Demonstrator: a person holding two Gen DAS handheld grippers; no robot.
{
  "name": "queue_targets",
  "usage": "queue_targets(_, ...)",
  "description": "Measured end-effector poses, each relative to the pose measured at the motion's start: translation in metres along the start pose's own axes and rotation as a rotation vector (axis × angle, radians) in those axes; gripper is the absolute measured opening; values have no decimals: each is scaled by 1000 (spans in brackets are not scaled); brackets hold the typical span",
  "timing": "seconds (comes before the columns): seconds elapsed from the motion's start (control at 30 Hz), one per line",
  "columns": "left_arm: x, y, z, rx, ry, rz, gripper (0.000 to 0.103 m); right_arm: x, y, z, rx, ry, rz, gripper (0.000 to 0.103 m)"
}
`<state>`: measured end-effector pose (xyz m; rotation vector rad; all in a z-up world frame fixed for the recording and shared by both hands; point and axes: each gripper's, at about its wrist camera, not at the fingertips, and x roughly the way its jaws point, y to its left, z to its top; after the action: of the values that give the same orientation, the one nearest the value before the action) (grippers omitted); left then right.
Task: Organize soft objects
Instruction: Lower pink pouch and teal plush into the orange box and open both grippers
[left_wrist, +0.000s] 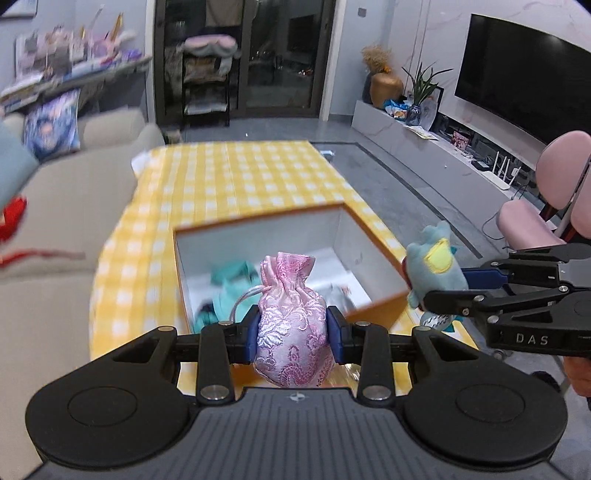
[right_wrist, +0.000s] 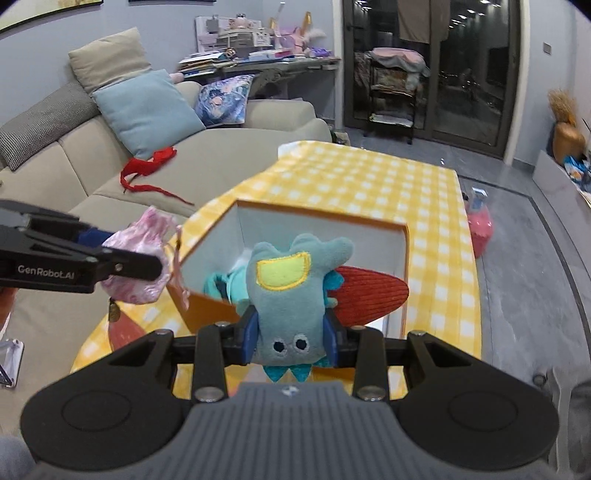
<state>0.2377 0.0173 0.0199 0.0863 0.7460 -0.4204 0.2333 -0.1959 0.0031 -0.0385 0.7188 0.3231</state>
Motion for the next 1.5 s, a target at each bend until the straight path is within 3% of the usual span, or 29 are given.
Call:
queue_targets(0.33,66,6,41,38,33,32,41,84,-27,47,40,79,46,37)
queue_targets(0.73,154,25,15,-20,204,40,41,192,-36,33,-1,278,58,40)
queue_targets(1.03,166,27,8,-27,236,70,46,210,-31,22,-29,310,37,48)
queue_targets(1.17,163,23,12,-7,217,97,49,206,-29,21,-45,304,29,52)
queue_targets(1.27,156,24,17,-16,191,88,63,204,-29,23,-43,296,15,55)
queue_targets(1.5,128,16,26,-15,155,90,63,180,-27,27,-23,270,16,60)
